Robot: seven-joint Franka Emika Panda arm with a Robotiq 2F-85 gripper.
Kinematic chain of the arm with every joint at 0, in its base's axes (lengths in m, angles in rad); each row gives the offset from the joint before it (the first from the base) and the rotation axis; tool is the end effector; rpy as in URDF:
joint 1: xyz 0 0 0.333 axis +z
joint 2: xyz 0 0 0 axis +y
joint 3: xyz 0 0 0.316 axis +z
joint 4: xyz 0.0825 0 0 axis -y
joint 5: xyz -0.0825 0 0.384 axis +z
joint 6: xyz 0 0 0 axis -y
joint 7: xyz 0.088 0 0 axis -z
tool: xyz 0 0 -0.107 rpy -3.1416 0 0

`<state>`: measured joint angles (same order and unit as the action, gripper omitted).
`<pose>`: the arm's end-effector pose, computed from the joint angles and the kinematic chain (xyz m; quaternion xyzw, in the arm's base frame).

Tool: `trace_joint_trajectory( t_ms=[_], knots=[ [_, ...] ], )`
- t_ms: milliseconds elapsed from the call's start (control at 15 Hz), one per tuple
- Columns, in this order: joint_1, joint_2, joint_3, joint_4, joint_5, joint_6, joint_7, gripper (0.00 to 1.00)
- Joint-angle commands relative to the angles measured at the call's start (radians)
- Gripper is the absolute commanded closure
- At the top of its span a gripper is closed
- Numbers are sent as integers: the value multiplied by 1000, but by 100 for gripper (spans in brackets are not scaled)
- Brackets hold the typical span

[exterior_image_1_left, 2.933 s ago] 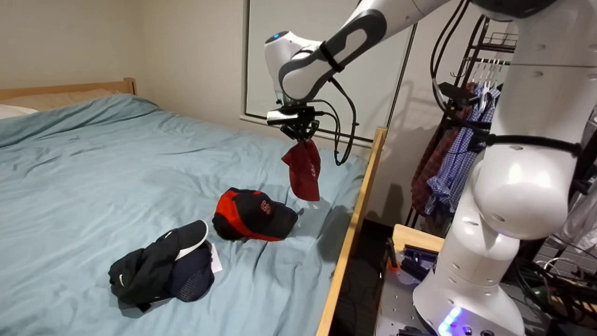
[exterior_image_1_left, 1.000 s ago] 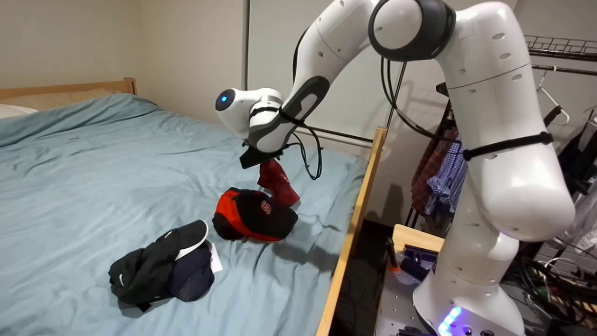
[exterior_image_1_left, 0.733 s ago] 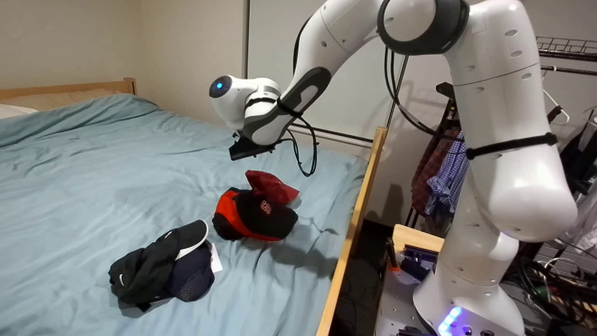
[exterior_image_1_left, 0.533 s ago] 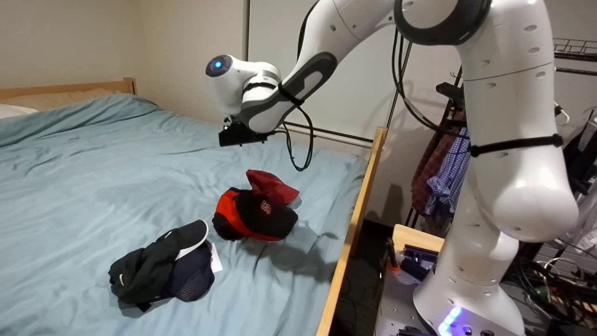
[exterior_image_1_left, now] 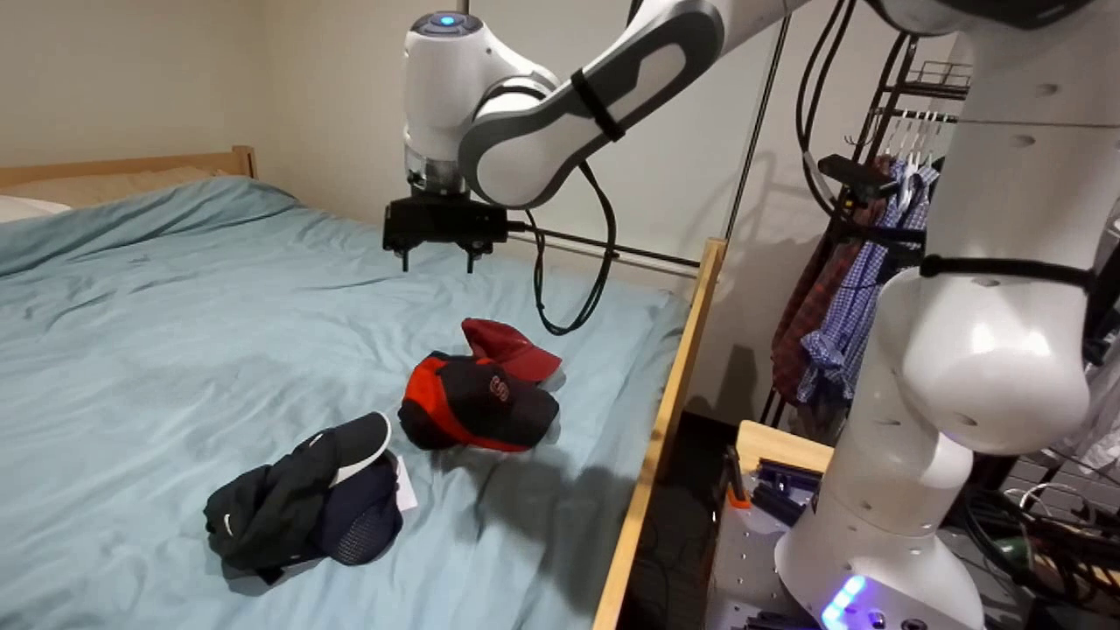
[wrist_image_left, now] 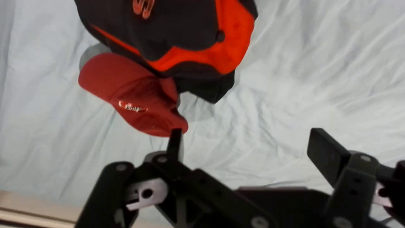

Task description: Separate the caps on the left from each other

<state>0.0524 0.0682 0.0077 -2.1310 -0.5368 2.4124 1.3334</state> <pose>0.5712 0.0314 0.3983 0.8766 -0.4270 0.2048 0.0848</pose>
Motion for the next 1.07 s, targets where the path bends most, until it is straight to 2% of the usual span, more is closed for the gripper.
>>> trace_joint_trajectory(
  t_ms=[0,200,333,533,733,1000],
  knots=[
    [8,-22,11,-26,41,1,-24,0],
    [11,-47,22,-57,64,4,-33,0],
    [15,15,27,-9,129,-25,-26,0],
    [24,98,28,17,227,69,3,0],
    [45,188,13,55,256,129,38,0],
    [77,294,-6,115,296,124,35,0]
  ],
)
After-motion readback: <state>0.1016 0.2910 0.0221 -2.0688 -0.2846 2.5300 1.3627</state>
